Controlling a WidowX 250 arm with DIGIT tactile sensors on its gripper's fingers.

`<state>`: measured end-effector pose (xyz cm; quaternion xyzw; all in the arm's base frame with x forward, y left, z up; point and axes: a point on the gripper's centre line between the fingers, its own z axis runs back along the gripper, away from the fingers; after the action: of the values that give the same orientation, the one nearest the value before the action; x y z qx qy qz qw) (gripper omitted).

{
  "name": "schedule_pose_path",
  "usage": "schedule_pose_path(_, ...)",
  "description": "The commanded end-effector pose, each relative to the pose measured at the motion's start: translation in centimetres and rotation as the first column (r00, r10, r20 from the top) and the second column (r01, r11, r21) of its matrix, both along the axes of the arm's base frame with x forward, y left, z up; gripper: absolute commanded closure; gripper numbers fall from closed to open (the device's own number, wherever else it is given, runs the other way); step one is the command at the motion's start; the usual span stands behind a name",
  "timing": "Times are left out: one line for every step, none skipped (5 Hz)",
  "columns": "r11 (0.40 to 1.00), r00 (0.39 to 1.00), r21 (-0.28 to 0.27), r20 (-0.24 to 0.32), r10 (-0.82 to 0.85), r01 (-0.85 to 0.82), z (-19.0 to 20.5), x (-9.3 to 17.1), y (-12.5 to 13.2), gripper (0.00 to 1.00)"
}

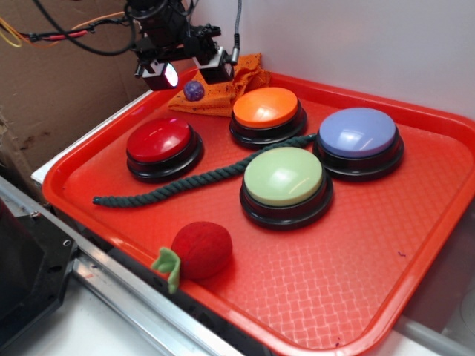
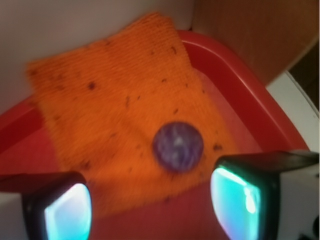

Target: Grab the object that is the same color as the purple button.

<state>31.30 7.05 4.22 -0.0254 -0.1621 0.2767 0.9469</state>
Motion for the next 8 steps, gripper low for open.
schedule_pose_path(0.999, 1.0, 0.027, 0.021, 0.018, -0.019, 0.7, 1.8, 1.8, 0.0)
schedule_pose_path(0.999, 0.999, 0.025, -0.01, 0.035, -0.035, -0.1, 1.8, 2.1, 0.0)
schedule_pose_path(0.998, 0.998, 0.035, -0.027, 0.048, -0.047, -0.5, 1.8, 2.1, 0.52)
schedule_pose_path(0.998, 0.998, 0.035, -0.037, 0.049, -0.048, -0.4, 1.9, 2.1, 1.0)
schedule_pose_path(0.997, 0.997, 0.056, -0.059, 0.055, -0.052, -0.2, 1.8, 2.0, 1.0)
schedule_pose_path(0.997, 0.99, 0.056, -0.13, -0.047, 0.054, 2.1, 1.3, 0.7, 1.0)
schedule_pose_path(0.986, 0.978, 0.117, -0.185, -0.094, 0.117, 5.0, 0.9, -1.3, 1.0)
schedule_pose_path(0.971, 0.95, 0.042, -0.221, -0.221, 0.235, 8.8, -0.3, -5.2, 1.0)
